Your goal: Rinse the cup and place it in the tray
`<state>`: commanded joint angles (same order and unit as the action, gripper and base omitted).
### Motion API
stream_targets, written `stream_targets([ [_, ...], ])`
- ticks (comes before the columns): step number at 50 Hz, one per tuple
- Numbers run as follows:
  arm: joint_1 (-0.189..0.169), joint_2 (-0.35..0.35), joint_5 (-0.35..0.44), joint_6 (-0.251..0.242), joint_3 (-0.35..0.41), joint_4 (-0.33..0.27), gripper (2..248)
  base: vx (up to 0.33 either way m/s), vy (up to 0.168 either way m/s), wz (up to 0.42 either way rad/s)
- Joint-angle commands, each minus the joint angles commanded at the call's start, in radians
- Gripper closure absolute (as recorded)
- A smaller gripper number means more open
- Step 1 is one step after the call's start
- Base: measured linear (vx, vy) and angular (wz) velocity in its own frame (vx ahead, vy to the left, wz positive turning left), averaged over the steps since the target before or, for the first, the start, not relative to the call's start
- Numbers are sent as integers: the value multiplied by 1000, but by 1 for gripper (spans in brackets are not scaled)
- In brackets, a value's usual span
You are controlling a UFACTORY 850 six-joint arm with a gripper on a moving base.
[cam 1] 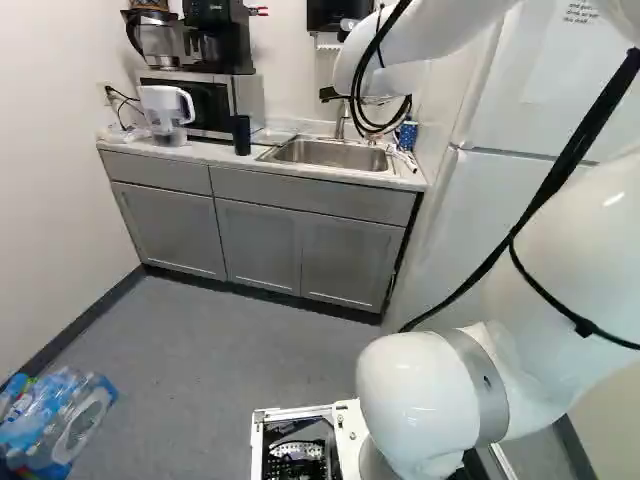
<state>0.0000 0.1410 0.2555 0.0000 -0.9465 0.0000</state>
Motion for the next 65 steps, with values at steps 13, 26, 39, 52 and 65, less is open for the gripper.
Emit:
stream_targets([
  [13, 0, 0, 0, 0, 0, 0, 3, 134, 26, 102],
  [26, 0, 0, 0, 0, 0, 0, 3, 139, 9, 26],
  [39, 0, 0, 0, 0, 0, 0, 3, 140, 6, 5],
  [52, 0, 0, 0, 0, 0, 0, 3, 134, 5, 8],
  [65, 0, 0, 0, 0, 0, 0, 3, 132, 8, 1],
])
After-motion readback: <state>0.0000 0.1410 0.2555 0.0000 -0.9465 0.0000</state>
